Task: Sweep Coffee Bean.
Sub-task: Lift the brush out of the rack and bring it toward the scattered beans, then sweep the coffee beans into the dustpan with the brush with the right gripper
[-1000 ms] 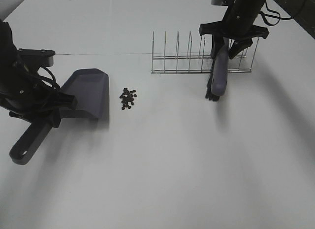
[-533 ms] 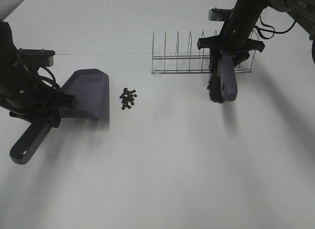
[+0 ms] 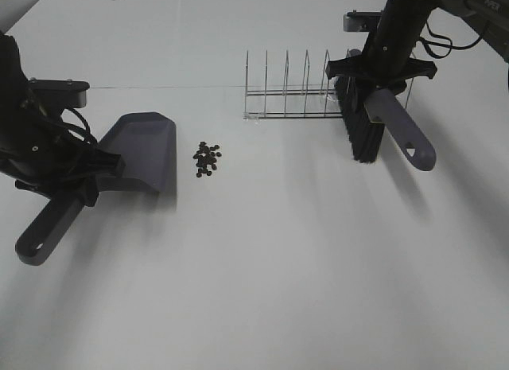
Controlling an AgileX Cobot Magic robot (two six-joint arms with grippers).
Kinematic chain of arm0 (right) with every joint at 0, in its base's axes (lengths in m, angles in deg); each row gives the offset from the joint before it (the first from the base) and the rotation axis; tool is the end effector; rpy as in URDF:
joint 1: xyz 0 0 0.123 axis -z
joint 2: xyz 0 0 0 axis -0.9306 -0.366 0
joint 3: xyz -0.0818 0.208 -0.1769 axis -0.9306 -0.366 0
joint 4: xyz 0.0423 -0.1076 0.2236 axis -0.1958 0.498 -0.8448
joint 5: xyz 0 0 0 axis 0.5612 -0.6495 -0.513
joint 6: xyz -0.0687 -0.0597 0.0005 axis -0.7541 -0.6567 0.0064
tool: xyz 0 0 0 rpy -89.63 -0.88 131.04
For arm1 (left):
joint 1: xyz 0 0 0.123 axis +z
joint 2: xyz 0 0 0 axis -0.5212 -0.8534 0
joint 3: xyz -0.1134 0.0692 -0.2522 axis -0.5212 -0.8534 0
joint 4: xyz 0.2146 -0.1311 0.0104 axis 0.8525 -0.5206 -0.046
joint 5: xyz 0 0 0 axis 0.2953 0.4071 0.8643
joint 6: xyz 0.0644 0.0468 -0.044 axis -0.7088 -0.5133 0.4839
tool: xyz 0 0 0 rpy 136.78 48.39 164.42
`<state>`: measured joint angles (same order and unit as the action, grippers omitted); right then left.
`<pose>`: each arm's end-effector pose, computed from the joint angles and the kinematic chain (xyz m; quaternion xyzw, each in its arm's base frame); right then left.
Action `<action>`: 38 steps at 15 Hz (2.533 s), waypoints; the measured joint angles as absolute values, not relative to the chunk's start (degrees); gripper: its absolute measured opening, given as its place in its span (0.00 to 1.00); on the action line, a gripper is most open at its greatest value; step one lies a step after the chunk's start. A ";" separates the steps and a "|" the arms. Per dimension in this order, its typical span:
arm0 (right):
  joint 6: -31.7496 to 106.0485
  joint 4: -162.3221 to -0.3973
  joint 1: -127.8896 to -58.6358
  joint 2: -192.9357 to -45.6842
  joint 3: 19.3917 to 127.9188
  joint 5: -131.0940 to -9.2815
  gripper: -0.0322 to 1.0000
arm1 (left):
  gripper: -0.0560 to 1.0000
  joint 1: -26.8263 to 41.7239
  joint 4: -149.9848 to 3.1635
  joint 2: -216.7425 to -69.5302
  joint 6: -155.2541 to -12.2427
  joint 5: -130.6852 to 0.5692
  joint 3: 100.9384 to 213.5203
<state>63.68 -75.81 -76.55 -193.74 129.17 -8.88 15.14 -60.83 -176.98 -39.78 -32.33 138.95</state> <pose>0.5248 0.0774 0.1446 -0.0331 0.9932 0.0310 0.1071 0.3297 -0.0972 0.1464 0.0493 0.9926 -0.0304 0.1066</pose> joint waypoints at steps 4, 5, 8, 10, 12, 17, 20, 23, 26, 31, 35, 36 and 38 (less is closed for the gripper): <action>63.68 -73.47 -76.78 -188.93 129.06 -8.82 0.31 | 0.39 15.14 -60.83 -176.98 -39.78 -32.33 138.95; 63.68 -73.47 -76.84 -187.89 129.06 -8.82 0.31 | 0.39 15.14 -60.83 -176.98 -39.78 -32.33 138.95; 63.68 -73.47 -76.84 -184.97 129.06 -8.77 0.31 | 0.39 15.14 -60.77 -176.98 -39.78 -32.50 138.95; 63.68 -73.47 -77.01 -181.59 128.94 -8.82 0.31 | 0.39 15.14 -60.77 -176.98 -39.78 -32.50 138.95; 63.68 -74.21 -77.30 -176.66 125.50 -8.82 0.31 | 0.39 15.14 -60.77 -176.98 -39.78 -32.50 138.95; 65.91 -68.71 -86.01 -163.94 105.91 -8.82 0.31 | 0.39 15.14 -59.11 -175.89 -37.83 -34.51 138.95; 67.35 -68.65 -88.59 -163.71 99.89 -8.82 0.31 | 0.39 15.14 -55.84 -174.46 -34.79 -35.19 138.32; 68.61 -69.05 -89.67 -163.71 96.17 -9.05 0.31 | 0.39 15.14 -52.69 -174.06 -31.47 -36.40 133.79; 69.52 -69.97 -90.99 -163.71 95.42 -10.77 0.31 | 0.39 14.34 -52.01 -174.06 -29.75 -41.32 129.44; 72.33 -71.06 -93.74 -167.95 95.42 -13.01 0.31 | 0.39 11.42 -49.89 -175.55 -27.46 -44.19 128.52; 74.57 -71.00 -93.97 -173.51 95.42 -13.87 0.31 | 0.39 9.18 -48.80 -180.07 -25.97 -46.08 128.52; 74.91 -69.97 -94.77 -174.77 95.42 -14.27 0.31 | 0.39 8.38 -48.74 -180.42 -25.34 -46.37 128.58; 76.28 -67.68 -96.66 -177.12 95.42 -14.72 0.31 | 0.39 7.81 -48.68 -180.82 -24.48 -46.71 128.64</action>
